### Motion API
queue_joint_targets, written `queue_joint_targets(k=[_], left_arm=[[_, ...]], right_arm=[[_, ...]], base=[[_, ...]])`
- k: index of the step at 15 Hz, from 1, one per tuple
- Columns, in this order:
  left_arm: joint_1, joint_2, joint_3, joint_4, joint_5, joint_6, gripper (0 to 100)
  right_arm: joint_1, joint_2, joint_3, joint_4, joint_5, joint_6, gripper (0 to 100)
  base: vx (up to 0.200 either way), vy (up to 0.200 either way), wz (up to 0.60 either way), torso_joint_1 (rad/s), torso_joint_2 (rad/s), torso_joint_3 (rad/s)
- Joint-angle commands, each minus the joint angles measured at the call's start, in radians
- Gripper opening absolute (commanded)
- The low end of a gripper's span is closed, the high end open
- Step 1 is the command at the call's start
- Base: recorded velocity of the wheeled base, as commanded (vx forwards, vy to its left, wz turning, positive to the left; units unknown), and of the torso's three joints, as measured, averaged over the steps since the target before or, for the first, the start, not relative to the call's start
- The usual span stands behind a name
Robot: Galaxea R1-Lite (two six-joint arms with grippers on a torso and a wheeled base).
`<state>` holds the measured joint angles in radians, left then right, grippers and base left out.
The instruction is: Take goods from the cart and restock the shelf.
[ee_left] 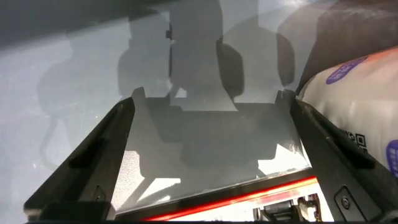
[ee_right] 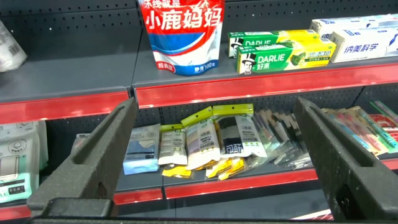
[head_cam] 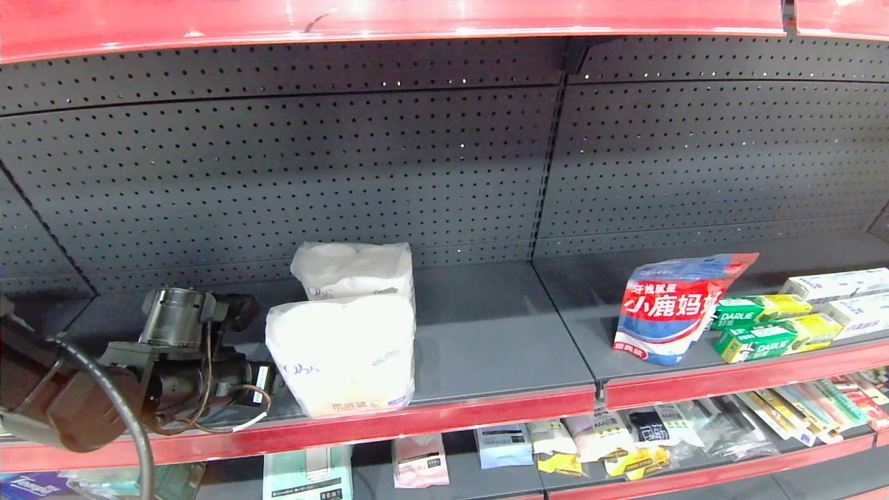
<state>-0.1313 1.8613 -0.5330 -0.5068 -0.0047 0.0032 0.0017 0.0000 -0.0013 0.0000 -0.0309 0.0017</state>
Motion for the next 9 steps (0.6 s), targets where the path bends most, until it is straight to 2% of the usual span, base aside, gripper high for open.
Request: queue_joint_targets(k=[1, 2, 3, 5, 6, 9], left_arm=[[0.016, -0.02, -0.001, -0.002, 0.002, 0.003, 100], [0.021, -0.027, -0.001, -0.002, 0.002, 0.006, 100], [0.067, -0.079, -0.013, -0.001, -0.005, 0.075, 100], [0.107, -0.171, -0.01, 0.002, -0.018, 0.133, 100], [0.121, -0.22, -0.001, 0.014, -0.031, 0.136, 100], [0.137, -0.448, 0.036, 0.185, -0.051, 0.138, 100]], right_arm=[[0.001, 0.002, 0.0, 0.0, 0.0, 0.0, 100], [0.0, 0.002, 0.0, 0.0, 0.0, 0.0, 100], [0.0, 0.002, 0.0, 0.0, 0.0, 0.0, 100], [0.0, 0.002, 0.0, 0.0, 0.0, 0.0, 100], [0.001, 0.002, 0.001, 0.0, 0.0, 0.0, 100], [0.0, 0.002, 0.0, -0.002, 0.0, 0.0, 100]], base=[[0.0, 0.0, 0.0, 0.0, 0.0, 0.0], [0.0, 0.0, 0.0, 0.0, 0.0, 0.0], [0.0, 0.0, 0.0, 0.0, 0.0, 0.0], [0.0, 0.0, 0.0, 0.0, 0.0, 0.0], [0.0, 0.0, 0.0, 0.0, 0.0, 0.0], [0.0, 0.0, 0.0, 0.0, 0.0, 0.0]])
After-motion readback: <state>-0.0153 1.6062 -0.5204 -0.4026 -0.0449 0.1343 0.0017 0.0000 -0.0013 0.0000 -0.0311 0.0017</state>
